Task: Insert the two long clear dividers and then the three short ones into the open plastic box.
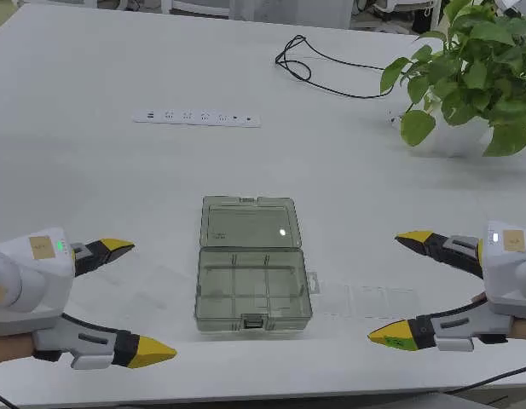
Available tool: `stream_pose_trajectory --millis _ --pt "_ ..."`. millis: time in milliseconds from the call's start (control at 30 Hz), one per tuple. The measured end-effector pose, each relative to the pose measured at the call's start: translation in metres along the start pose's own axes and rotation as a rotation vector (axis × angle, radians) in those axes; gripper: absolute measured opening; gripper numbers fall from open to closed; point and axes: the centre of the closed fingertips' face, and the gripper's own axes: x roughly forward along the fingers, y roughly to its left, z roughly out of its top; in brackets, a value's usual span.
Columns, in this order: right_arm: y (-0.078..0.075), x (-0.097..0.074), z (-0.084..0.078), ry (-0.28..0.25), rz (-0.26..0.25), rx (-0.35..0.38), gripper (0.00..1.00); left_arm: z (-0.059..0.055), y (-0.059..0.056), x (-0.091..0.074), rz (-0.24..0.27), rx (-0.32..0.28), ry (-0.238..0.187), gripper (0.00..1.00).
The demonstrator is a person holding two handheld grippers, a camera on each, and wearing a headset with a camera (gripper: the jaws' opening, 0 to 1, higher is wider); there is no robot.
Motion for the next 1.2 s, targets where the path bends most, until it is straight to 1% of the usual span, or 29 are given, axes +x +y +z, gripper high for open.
stream_pose_trajectory --millis 233,433,733,1200 --pt "0.0005 -0.0013 -0.0025 0.006 -0.001 0.002 0.94 0.002 -0.0008 0.0016 -0.006 0.005 -0.002 1.0" --pt "0.0027 -0.0001 -0.0011 0.007 0.004 0.003 0.94 0.002 0.0007 0.0013 -0.007 0.005 -0.003 1.0" --pt "0.0039 0.003 0.0002 0.011 0.015 -0.001 0.94 0.002 -0.0001 0.0007 -0.006 0.0 -0.004 1.0" --pt "0.0028 0.0057 0.0002 0.018 0.022 -0.003 0.94 0.0031 0.0008 0.0027 -0.008 -0.007 -0.009 1.0"
